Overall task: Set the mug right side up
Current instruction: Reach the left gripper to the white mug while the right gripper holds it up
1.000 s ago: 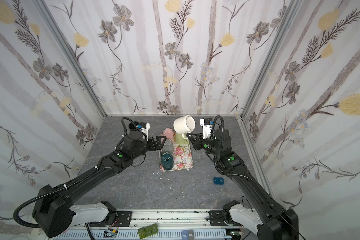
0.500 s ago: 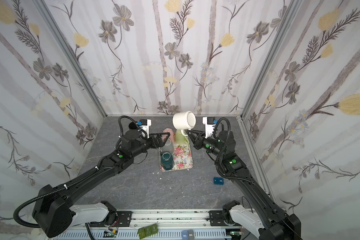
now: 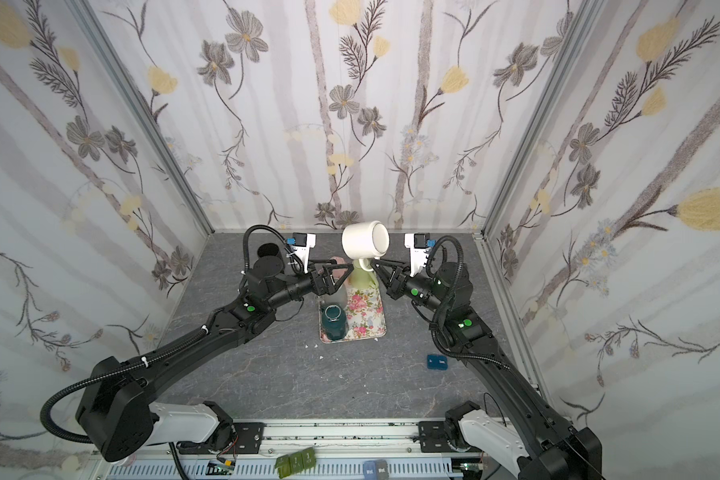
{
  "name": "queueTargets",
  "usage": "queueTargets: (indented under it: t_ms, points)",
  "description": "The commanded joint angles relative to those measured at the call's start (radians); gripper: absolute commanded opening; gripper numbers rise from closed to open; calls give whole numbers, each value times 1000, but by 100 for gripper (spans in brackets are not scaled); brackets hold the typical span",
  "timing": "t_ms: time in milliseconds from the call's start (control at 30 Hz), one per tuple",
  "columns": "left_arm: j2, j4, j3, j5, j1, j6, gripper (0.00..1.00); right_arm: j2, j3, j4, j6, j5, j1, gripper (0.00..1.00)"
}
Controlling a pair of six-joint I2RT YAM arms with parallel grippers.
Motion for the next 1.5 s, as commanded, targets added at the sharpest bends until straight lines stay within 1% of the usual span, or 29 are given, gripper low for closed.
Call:
queueTargets:
  t_ms: [0, 67, 167, 300, 500, 700, 1000, 1033, 1100, 1233, 1467]
  points:
    - [13, 61, 25, 34, -7, 23, 98, 2, -5, 135, 4, -18, 1, 0]
    - [24, 73, 34, 53, -11, 26, 96, 4, -18, 159, 7, -27, -1, 0]
    - [43, 84, 55, 79, -17, 26, 90, 7, -33, 194, 19, -34, 0, 0]
    - [67, 93, 82, 99, -23, 21, 89, 16, -37, 223, 26, -61, 1, 0]
    - [97, 114, 113, 135, -28, 10, 85, 38, -35, 235, 34, -83, 0, 0]
    - [106, 136, 118, 150, -33, -3, 78, 42, -38, 246, 40, -85, 0, 0]
    - [118, 162, 120, 169, -33, -23, 73, 75, -35, 282, 55, -101, -1, 0]
    - [116, 162, 121, 169, -33, -23, 71, 80, -33, 283, 55, -102, -1, 0]
    - [117, 157, 124, 173, -33, -22, 63, 86, -32, 284, 55, -104, 0, 0]
    - [121, 165, 128, 191, -33, -26, 61, 91, -34, 284, 54, -94, 0, 0]
    - [117, 170, 118, 186, -33, -22, 54, 100, -38, 288, 53, -98, -1, 0]
